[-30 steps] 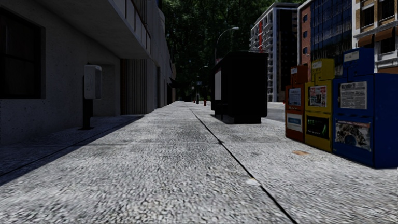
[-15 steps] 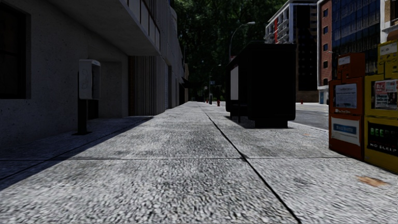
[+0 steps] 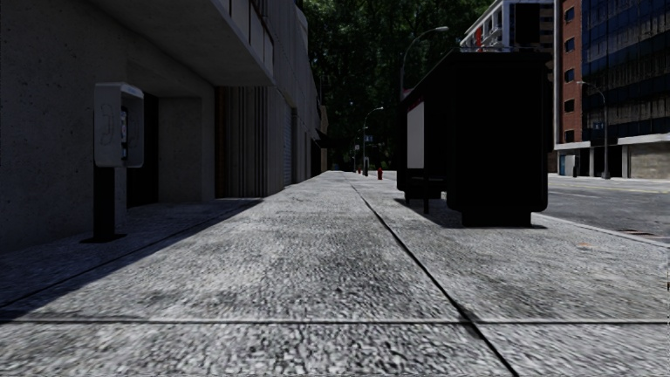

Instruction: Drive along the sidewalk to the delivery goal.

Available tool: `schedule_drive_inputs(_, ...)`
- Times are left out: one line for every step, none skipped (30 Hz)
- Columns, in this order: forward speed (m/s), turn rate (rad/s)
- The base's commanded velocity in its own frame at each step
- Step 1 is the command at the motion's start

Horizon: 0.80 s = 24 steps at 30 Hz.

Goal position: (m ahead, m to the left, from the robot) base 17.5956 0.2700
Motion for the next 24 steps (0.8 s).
schedule_drive_inputs(2.0, 0.0)
schedule_drive_inputs(2.0, 0.0)
schedule_drive_inputs(2.0, 0.0)
schedule_drive_inputs(2.0, 0.0)
schedule_drive_inputs(2.0, 0.0)
schedule_drive_inputs(2.0, 0.0)
schedule_drive_inputs(2.0, 0.0)
schedule_drive_inputs(2.0, 0.0)
schedule_drive_inputs(2.0, 0.0)
schedule_drive_inputs(2.0, 0.0)
schedule_drive_inputs(2.0, 0.0)
schedule_drive_inputs(2.0, 0.0)
schedule_drive_inputs(2.0, 0.0)
schedule_drive_inputs(2.0, 0.0)
schedule_drive_inputs(2.0, 0.0)
schedule_drive_inputs(2.0, 0.0)
schedule_drive_inputs(2.0, 0.0)
schedule_drive_inputs(2.0, 0.0)
schedule_drive_inputs(2.0, 0.0)
schedule_drive_inputs(2.0, 0.0)
schedule_drive_inputs(2.0, 0.0)
schedule_drive_inputs(2.0, 0.0)
schedule_drive_inputs(2.0, 0.0)
schedule_drive_inputs(2.0, 0.0)
